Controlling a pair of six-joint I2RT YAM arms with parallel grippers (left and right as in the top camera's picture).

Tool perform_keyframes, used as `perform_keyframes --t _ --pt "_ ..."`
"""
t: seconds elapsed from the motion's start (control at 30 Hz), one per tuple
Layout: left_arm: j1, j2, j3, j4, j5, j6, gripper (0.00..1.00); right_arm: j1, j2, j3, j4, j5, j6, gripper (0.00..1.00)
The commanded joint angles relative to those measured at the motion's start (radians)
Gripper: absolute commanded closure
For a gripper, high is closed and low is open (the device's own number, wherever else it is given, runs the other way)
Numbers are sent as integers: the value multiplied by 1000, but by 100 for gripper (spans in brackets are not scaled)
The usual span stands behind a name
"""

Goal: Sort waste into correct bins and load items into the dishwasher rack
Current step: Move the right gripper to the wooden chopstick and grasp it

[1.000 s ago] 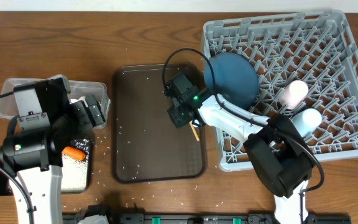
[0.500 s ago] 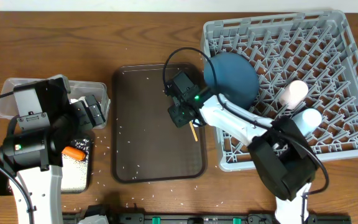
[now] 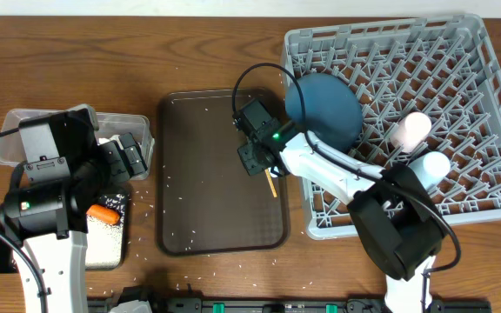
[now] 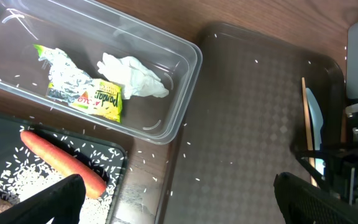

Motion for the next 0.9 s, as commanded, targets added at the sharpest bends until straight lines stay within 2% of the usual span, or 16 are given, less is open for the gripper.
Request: perform_keyframes --t 0.0,0.23,0.37,0.57,0.7,0.8,0.87 --pt "4 -1 13 -2 -13 -2 2 10 34 10 10 6 31 53" --pt "4 -1 13 -2 -13 -2 2 18 37 10 28 -37 33 58" --pt "4 -1 13 -2 -13 -2 2 19 40 10 39 -38 57 64" --pt "4 -1 13 -2 -13 -2 2 14 40 10 68 39 90 67" --pt "4 -1 13 -2 -13 -2 2 10 50 10 41 45 166 74" --pt "4 -1 13 -2 -13 -2 2 11 75 10 34 44 169 77" --pt "4 -1 13 -2 -13 -2 2 11 93 10 34 34 169 86"
